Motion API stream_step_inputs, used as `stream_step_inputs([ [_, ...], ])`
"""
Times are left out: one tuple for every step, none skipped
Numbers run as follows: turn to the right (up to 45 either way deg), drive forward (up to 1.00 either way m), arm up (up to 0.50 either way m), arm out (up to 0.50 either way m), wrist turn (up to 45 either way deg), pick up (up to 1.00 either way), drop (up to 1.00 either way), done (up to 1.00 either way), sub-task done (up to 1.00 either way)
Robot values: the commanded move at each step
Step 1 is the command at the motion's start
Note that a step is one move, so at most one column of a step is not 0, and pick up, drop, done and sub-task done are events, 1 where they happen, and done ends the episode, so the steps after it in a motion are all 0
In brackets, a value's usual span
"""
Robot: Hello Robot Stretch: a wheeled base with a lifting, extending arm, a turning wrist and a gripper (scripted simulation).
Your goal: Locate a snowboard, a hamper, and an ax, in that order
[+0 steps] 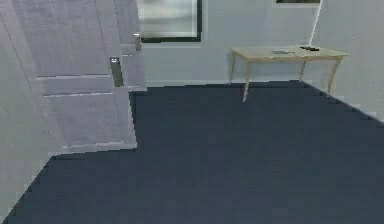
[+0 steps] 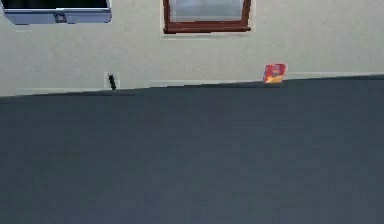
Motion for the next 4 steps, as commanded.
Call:
stream_step_inputs([
  [0.0,1.00,0.00,0.00,0.0,0.00,0.00,0.00,0.00],
  [0.0,0.65,0.00,0.00,0.0,0.00,0.00,0.00,0.00],
  [-12.0,0.00,0.00,0.00,0.0,0.00,0.00,0.00,0.00],
  [-3.0,0.00,0.00,0.00,0.0,0.00,0.00,0.00,0.00],
])
